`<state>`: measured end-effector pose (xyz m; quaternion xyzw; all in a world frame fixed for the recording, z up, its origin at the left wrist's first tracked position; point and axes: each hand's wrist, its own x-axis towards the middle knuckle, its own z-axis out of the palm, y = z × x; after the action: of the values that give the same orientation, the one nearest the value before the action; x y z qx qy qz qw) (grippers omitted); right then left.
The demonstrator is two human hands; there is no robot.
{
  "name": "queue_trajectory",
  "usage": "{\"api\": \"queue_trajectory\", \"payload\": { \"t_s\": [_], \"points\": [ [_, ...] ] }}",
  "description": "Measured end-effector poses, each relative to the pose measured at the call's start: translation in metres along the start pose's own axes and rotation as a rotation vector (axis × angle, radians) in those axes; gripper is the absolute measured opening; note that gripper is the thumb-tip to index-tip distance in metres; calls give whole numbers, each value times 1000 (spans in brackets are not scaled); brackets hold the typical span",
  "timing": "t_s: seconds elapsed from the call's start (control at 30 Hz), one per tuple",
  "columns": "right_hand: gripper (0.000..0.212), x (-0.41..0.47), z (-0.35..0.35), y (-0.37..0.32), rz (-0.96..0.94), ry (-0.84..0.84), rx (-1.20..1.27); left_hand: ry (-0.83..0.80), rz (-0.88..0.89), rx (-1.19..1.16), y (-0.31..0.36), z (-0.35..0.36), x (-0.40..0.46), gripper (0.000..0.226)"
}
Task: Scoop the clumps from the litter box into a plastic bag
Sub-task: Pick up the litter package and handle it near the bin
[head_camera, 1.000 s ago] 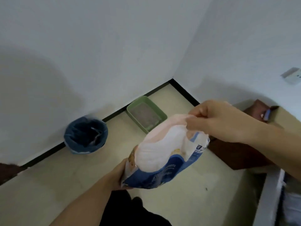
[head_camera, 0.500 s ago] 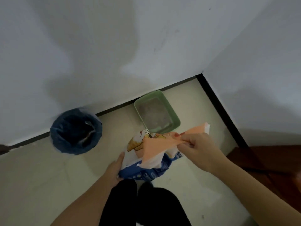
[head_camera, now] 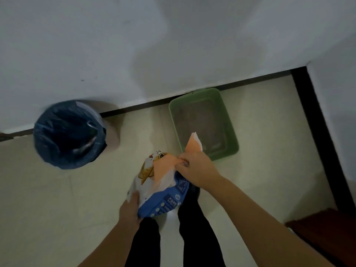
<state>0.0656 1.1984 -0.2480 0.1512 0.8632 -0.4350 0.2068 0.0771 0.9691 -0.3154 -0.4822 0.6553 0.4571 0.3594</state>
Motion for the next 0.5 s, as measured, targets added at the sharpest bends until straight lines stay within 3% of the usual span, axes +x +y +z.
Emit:
{"api": "queue_trajectory", "payload": {
  "t_s": [0.5],
  "points": [
    [41,61,0,73,80,-176,-50,62,-60,-89,12,42,16,40]
  ]
}}
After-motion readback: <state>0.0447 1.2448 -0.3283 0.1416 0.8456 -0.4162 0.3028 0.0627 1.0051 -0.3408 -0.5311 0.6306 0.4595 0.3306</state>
